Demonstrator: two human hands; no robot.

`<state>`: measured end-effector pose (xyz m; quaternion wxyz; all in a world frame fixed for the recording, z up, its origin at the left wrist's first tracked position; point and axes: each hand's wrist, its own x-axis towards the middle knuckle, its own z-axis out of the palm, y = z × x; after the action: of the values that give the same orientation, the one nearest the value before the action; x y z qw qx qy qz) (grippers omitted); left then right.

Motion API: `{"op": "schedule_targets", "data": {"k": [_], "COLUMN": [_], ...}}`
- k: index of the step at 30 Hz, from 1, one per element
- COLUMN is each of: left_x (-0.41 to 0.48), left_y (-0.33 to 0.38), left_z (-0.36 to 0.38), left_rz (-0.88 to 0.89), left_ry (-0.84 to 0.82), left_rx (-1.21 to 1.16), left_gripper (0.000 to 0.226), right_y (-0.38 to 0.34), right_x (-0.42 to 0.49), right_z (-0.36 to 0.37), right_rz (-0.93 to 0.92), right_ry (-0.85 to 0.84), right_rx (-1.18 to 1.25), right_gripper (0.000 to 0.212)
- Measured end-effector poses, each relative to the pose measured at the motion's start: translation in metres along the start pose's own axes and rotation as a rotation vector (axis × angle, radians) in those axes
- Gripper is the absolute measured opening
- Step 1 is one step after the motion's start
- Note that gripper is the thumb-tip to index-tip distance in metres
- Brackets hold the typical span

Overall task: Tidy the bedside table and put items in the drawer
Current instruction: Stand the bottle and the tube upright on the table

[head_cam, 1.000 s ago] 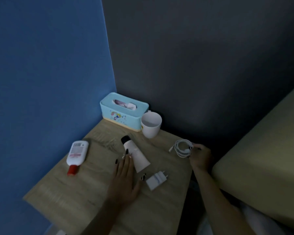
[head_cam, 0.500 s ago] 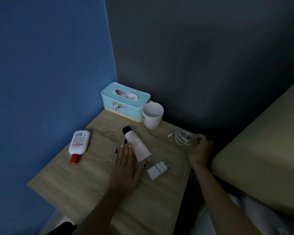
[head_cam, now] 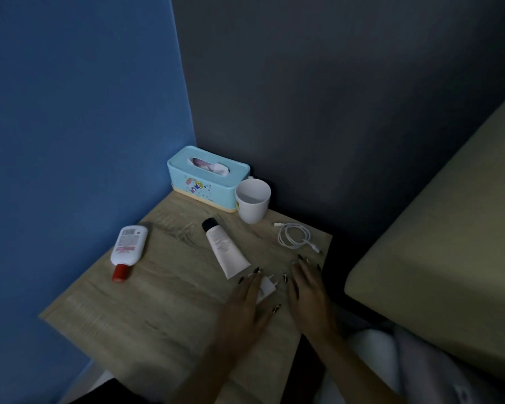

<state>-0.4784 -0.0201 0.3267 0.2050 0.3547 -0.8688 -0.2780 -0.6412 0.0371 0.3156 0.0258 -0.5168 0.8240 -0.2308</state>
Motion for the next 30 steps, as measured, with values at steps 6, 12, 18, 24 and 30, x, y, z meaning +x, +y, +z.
{"op": "schedule_targets", "data": {"k": [6, 12, 18, 24, 30], "left_x": [-0.004, -0.002, 0.062, 0.116, 0.115], "left_y": [0.0, 0.004, 0.022, 0.018, 0.009], "left_z": [0.007, 0.004, -0.004, 0.001, 0.017], "left_rz": [-0.028, -0.066, -0.193, -0.236, -0.285], "left_ry": [0.029, 0.067, 0.126, 0.188, 0.241], "left_rx": [-0.025, -0.105, -0.242, -0.16, -0.225], "left_gripper": [0.06, 0.054, 0.061, 0.057, 0.059], "right_y": [-0.002, -0.004, -0.003, 0.0, 0.004], "right_x": [0.0, -0.002, -0.001, 0.001, 0.004], "right_z": [0.0, 0.0, 0.005, 0.008, 0.01], "right_rz": [-0.004, 0.01, 0.025, -0.012, -0.049], "right_ry": [0.001, -0.018, -0.006, 0.023, 0.071], "right_rx": [-0.001, -0.037, -0.049, -0.085, -0.06], "right_gripper": [0.057, 0.047, 0.063, 0.062, 0.064]}}
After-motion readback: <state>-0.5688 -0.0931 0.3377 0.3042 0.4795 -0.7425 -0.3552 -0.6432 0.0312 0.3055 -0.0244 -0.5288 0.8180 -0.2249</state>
